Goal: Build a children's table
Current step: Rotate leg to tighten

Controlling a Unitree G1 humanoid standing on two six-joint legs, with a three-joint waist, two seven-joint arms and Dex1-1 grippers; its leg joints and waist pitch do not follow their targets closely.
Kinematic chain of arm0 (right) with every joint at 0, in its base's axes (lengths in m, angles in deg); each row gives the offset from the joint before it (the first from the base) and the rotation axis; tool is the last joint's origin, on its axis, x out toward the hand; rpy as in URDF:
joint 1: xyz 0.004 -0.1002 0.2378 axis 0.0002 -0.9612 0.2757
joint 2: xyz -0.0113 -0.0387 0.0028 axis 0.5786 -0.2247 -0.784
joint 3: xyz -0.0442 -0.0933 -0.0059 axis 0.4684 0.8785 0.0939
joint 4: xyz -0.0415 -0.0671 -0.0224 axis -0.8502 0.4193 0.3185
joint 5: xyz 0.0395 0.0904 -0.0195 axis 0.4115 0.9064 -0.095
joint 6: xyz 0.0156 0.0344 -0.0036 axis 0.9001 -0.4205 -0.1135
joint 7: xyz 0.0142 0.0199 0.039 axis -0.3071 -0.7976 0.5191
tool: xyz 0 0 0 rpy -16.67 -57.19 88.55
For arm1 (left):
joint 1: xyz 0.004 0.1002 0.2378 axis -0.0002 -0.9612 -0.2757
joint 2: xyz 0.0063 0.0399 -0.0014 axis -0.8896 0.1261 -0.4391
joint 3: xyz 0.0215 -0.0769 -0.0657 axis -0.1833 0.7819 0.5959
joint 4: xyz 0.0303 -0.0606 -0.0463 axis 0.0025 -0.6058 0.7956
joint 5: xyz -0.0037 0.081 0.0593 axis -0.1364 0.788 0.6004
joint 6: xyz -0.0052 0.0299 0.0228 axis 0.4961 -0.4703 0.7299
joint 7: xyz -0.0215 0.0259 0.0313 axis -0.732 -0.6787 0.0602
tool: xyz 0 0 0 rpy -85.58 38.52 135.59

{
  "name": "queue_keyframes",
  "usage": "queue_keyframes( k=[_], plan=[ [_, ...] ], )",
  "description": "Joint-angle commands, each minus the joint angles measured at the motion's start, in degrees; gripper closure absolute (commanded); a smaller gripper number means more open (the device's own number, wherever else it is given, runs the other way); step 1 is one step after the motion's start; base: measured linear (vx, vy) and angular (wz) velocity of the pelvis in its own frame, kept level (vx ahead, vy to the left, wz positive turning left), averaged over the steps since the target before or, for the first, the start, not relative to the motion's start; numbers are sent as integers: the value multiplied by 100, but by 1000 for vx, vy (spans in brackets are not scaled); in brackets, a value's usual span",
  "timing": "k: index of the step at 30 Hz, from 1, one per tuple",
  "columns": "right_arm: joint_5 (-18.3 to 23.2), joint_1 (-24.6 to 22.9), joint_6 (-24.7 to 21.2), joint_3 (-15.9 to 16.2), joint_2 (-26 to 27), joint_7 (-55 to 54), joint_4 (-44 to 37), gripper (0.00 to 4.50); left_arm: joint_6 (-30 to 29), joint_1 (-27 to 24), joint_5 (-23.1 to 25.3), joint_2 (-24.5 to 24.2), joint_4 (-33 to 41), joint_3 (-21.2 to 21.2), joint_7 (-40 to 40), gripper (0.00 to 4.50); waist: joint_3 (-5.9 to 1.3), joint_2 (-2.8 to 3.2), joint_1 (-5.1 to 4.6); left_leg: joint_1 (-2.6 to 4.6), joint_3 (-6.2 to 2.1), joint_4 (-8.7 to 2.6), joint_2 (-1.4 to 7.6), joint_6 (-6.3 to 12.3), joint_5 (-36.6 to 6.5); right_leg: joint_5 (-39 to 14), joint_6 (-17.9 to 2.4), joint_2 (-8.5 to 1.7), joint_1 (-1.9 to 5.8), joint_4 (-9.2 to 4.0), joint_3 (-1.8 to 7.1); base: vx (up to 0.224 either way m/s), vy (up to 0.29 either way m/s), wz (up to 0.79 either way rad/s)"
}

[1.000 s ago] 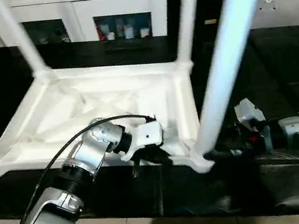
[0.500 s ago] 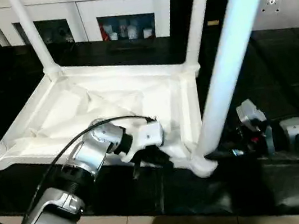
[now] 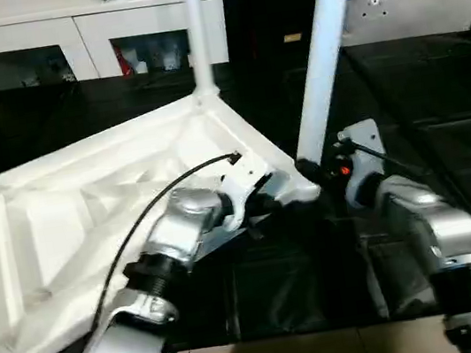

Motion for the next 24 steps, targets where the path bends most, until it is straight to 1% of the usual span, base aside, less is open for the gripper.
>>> queue_keyframes(
  k=[1, 3, 4, 5, 6, 7, 8, 9, 10, 11, 12, 13, 14, 15, 16, 17, 18, 19, 20, 21, 22, 24],
  plan=[
    [156, -52, -100, 238, 169, 213, -70, 189, 116, -2, -95, 214, 136, -80, -59, 450, -368, -95, 31, 16, -155, -369, 351, 543, -566, -1517, -815, -594, 333, -521, 363, 0, 0, 0],
    [193, -110, 8, 237, 28, 439, -154, 181, 223, -43, -62, 95, 193, -135, -195, 450, -363, -95, 36, 21, -155, -373, 360, 575, -615, -1451, -859, -606, 338, -524, 367, 0, 0, 0],
    [192, -118, 26, 239, 9, 463, -164, 169, 234, -47, -59, 80, 200, -141, -209, 450, -362, -93, 44, 23, -150, -372, 359, 582, -625, -1431, -872, -610, 342, -524, 370, 0, 0, 0],
    [240, -170, 364, 239, -282, 938, -116, 156, 375, -85, -34, -109, 221, -226, -419, 450, -362, -78, 56, 13, -150, -368, 359, 587, -641, -1421, -857, -615, 353, -531, 373, 0, 0, 0],
    [247, -174, 396, 239, -310, 986, -110, 156, 385, -87, -32, -125, 220, -233, -433, 450, -367, -82, 63, 16, -145, -362, 357, 597, -651, -1399, -864, -620, 357, -527, 373, 0, 0, 0],
    [288, -192, 476, 223, -440, 1187, -90, 147, 477, -100, -20, -197, 219, -266, -511, 450, -362, -81, 62, 6, -144, -365, 358, 624, -613, -1337, -883, -614, 354, -516, 372, 0, 0, 0],
    [320, -206, 564, 197, -599, 1413, -61, 136, 577, -122, -20, -280, 234, -298, -639, 450, -359, -78, 71, 14, -151, -369, 362, 634, -620, -1359, -881, -613, 351, -525, 366, 0, 0, 0],
    [320, -206, 564, 197, -599, 1413, -61, 116, 577, -122, -20, -280, 234, -298, -639, 450, -362, -89, 72, 16, -141, -360, 359, 651, -639, -1379, -888, -610, 360, -524, 367, 0, 0, 0],
    [331, -210, 610, 188, -715, 1568, -34, 109, 633, -132, -18, -337, 240, -324, -736, 450, -359, -84, 79, 17, -142, -361, 360, 659, -634, -1374, -901, -608, 357, -521, 366, 0, 0, 0],
    [291, -206, 872, 211, -1203, 2196, 119, 104, 805, -167, -30, -579, 243, -429, -1215, 450, -361, -92, 82, 13, -148, -363, 368, 665, -637, -1407, -905, -612, 354, -517, 358, 0, 0, 0],
    [286, -206, 894, 214, -1241, 2245, 131, 97, 817, -170, -32, -598, 243, -437, -1254, 450, -354, -88, 87, 19, -141, -357, 364, 684, -695, -1495, -874, -613, 362, -538, 357, 0, 0, 0],
    [226, -189, 1001, 256, -1422, 2448, 207, 87, 957, -177, -19, -690, 217, -489, -1436, 450, -350, -84, 89, 17, -136, -357, 368, 686, -680, -1480, -877, -612, 359, -535, 365, 0, 0, 0],
    [222, -180, 1062, 279, -1554, 2655, 245, 74, 1068, -183, -21, -762, 197, -529, -1596, 450, -349, -78, 105, 22, -136, -357, 373, 691, -679, -1485, -876, -610, 348, -536, 364, 0, 0, 0],
    [247, -174, 1108, 304, -1671, 2884, 266, 65, 1152, -184, -31, -825, 184, -563, -1745, 450, -350, -82, 110, 18, -140, -360, 374, 698, -682, -1480, -881, -607, 352, -528, 358, 0, 0, 0],
    [274, -171, 1131, 318, -1739, 3033, 273, 65, 1197, -185, -40, -862, 178, -581, -1836, 450, -346, -101, 122, 20, -141, -361, 379, 717, -703, -1524, -883, -613, 352, -526, 356, 0, 0, 0],
    [345, -219, 1301, 416, -1987, 3591, 193, 65, 1472, -195, -88, -1009, 215, -657, -2221, 450, -352, -90, 137, 21, -148, -358, 382, 735, -718, -1552, -886, -620, 350, -526, 351, 0, 0, 0],
    [310, -244, 1459, 479, -2082, 3755, 169, 65, 1548, -193, -92, -1069, 236, -693, -2344, 450, -347, -102, 143, 24, -139, -361, 396, 757, -728, -1569, -892, -615, 348, -529, 353, 0, 0, 0],
    [301, -283, 1575, 571, -2222, 4030, 133, 65, 1661, -187, -78, -1170, 272, -766, -2534, 450, -356, -93, 162, 27, -140, -355, 401, 754, -718, -1559, -889, -623, 340, -526, 353, 0, 0, 0],
    [304, -308, 1625, 639, -2315, 4229, 115, 65, 1721, -179, -56, -1243, 298, -826, -2661, 450, -361, -89, 188, 27, -144, -356, 413, 774, -676, -1473, -906, -617, 346, -505, 354, 0, 0, 0],
    [305, -313, 1636, 654, -2335, 4273, 112, 65, 1733, -177, -51, -1259, 304, -839, -2688, 450, -354, -83, 197, 34, -136, -357, 420, 785, -665, -1427, -932, -611, 331, -498, 358, 0, 0, 0],
    [359, -336, 1704, 751, -2462, 4601, 123, 65, 1864, -165, -35, -1365, 332, -933, -2891, 450, -359, -77, 216, 50, -131, -354, 434, 794, -661, -1346, -1001, -613, 317, -489, 360, 0, 0, 0],
    [434, -341, 1650, 825, -2521, 4821, 109, 65, 1961, -160, -33, -1432, 367, -1006, -3067, 450, -363, -82, 258, 30, -142, -354, 447, 818, -627, -1255, -1061, -623, 333, -460, 357, 0, 0, 0]
  ],
)
